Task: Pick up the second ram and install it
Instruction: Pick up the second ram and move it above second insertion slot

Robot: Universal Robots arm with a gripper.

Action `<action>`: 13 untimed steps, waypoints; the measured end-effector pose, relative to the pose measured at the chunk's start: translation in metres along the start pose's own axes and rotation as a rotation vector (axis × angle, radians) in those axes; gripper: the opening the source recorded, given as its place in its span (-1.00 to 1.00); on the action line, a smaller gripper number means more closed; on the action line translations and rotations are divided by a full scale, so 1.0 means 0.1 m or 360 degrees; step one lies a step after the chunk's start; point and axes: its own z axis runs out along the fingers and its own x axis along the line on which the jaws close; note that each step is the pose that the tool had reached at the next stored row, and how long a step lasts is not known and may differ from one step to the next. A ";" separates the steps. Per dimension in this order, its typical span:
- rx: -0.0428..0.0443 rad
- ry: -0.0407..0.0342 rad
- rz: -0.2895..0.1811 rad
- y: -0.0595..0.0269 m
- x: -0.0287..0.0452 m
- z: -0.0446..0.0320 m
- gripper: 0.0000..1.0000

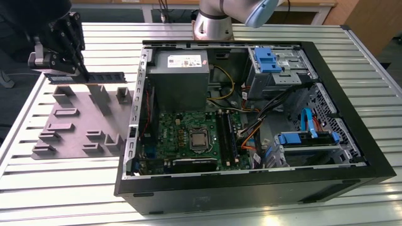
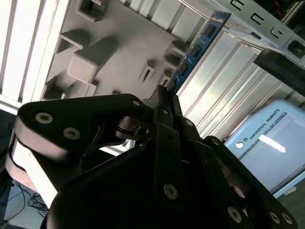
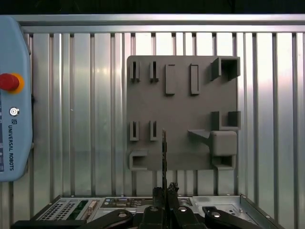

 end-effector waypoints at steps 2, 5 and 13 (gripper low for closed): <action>0.0000 0.0000 0.0000 -0.038 -0.001 0.001 -0.73; 0.0000 0.0000 0.0000 -0.083 -0.002 0.001 -0.73; 0.0000 0.0000 0.0000 -0.167 -0.004 0.000 -0.73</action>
